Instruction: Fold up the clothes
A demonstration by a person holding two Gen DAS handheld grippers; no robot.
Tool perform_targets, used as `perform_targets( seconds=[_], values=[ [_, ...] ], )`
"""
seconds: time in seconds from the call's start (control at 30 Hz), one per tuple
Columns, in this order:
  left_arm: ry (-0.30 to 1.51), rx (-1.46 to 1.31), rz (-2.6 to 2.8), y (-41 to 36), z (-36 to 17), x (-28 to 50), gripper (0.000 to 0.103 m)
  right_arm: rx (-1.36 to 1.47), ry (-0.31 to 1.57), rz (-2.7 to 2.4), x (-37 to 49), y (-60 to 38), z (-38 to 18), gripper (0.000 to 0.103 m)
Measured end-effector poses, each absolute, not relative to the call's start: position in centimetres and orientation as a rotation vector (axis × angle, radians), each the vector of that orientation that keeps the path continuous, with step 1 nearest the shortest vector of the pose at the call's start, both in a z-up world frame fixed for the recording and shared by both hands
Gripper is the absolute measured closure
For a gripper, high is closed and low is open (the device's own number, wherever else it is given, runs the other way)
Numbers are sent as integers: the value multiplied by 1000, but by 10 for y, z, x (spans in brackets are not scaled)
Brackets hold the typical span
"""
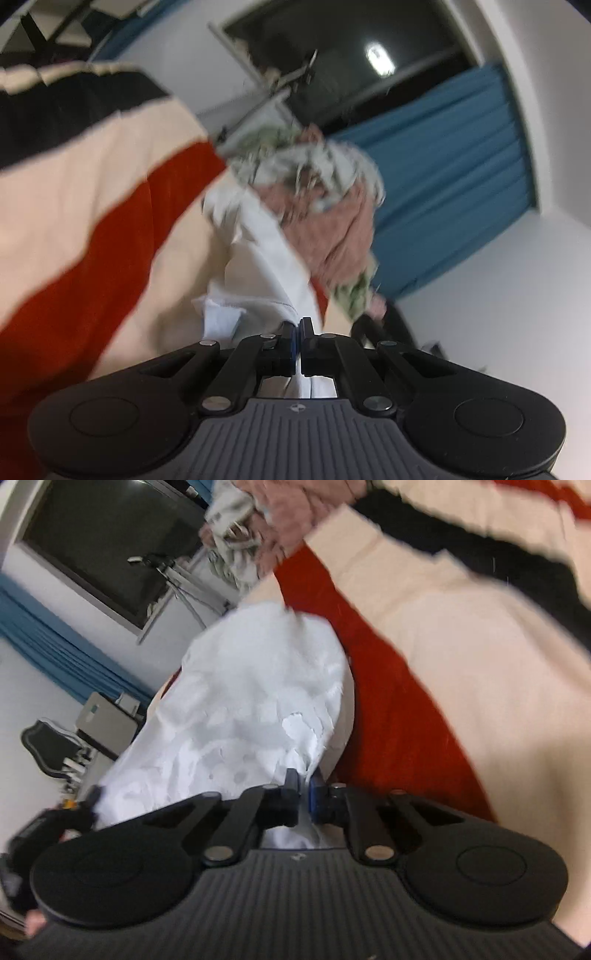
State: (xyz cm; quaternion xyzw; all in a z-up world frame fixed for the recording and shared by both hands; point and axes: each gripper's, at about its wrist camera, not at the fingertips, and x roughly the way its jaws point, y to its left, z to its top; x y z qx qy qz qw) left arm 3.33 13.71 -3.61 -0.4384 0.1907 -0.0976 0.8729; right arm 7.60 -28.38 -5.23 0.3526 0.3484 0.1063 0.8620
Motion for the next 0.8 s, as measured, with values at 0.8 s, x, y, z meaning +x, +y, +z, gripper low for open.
perform_targets(
  seconds=[0.8],
  values=[
    [539, -443, 44, 125, -40, 136, 101, 802, 665, 291, 173, -291, -57, 91]
  ],
)
